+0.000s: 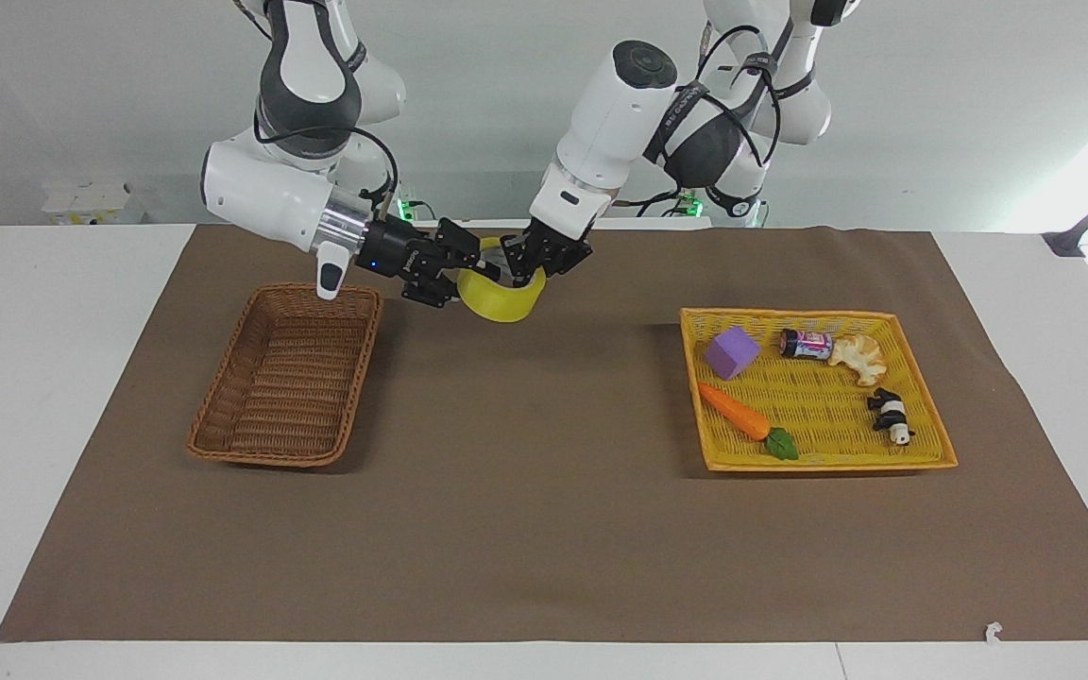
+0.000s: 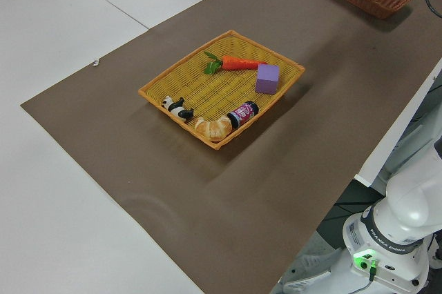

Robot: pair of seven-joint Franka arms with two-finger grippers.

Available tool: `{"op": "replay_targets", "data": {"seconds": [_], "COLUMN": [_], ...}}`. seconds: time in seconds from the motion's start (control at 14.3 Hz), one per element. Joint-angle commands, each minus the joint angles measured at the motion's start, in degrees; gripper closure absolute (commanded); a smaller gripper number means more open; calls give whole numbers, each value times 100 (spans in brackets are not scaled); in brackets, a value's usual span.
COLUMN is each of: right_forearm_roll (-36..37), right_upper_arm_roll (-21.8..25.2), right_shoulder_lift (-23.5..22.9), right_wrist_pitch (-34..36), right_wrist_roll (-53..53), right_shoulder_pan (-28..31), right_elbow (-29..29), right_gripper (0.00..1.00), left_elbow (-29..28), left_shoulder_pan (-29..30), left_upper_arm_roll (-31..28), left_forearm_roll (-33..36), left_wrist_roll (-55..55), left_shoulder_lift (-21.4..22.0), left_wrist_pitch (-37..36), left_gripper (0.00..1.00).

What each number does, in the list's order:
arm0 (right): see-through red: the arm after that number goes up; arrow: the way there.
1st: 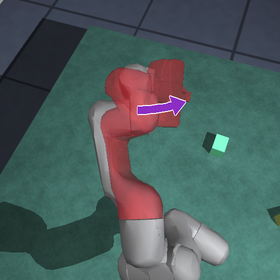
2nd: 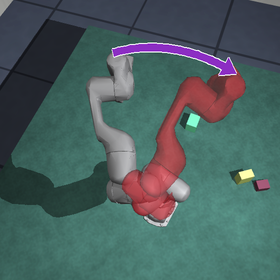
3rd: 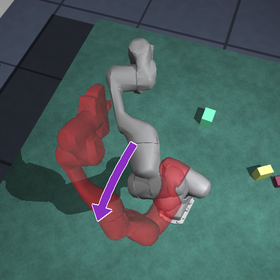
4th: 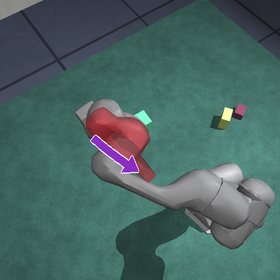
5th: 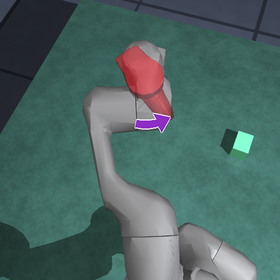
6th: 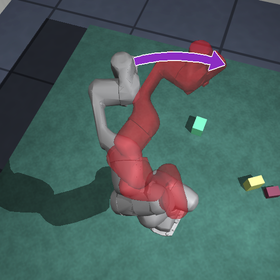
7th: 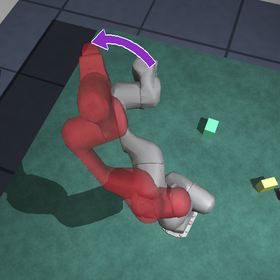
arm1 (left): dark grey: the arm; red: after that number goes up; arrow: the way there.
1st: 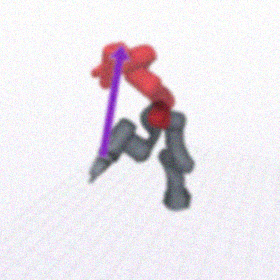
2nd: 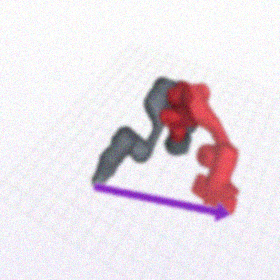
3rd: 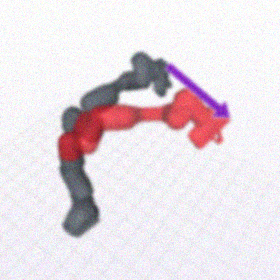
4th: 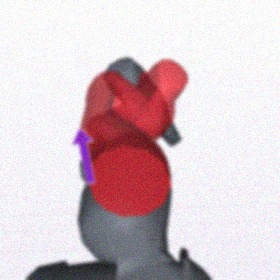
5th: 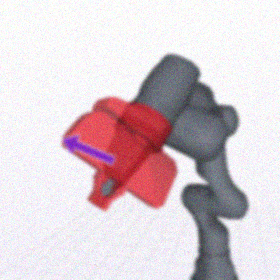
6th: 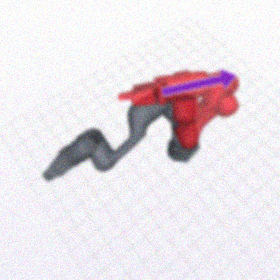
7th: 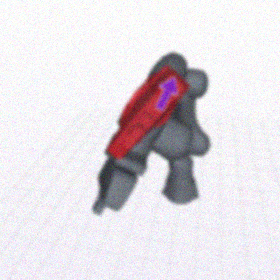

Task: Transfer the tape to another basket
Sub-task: 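Hold the tape with both grippers, then open the left gripper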

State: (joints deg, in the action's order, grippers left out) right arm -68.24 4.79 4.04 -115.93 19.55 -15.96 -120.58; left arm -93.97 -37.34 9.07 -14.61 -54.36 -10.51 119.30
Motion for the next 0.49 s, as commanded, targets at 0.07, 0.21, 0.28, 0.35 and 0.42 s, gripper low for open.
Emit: {"op": "replay_targets", "data": {"seconds": [0.07,0.21,0.28,0.35,0.42], "right_forearm_roll": [-40,-40,-40,-40,-40], "right_upper_arm_roll": [-4,-4,-4,-4,-4], "right_shoulder_lift": [53,53,53,53,53], "right_wrist_pitch": [-43,-52,-43,-43,-26], "right_wrist_roll": [-3,-3,-3,-3,-12], "right_shoulder_pan": [32,32,49,75,93], "right_elbow": [-115,-115,-115,-115,-115], "right_gripper": [100,100,100,100,100], "left_elbow": [256,300,309,352,388], "left_shoulder_pan": [-72,-63,-28,-19,-11], "left_upper_arm_roll": [-80,-80,-89,-89,-107], "left_forearm_roll": [-16,-16,-7,-15,-16], "left_wrist_roll": [4,22,31,48,57], "left_shoulder_lift": [-4,5,14,31,32], "left_wrist_pitch": [-205,-267,-328,-398,-477], "left_gripper": [30,29,29,29,28]}}
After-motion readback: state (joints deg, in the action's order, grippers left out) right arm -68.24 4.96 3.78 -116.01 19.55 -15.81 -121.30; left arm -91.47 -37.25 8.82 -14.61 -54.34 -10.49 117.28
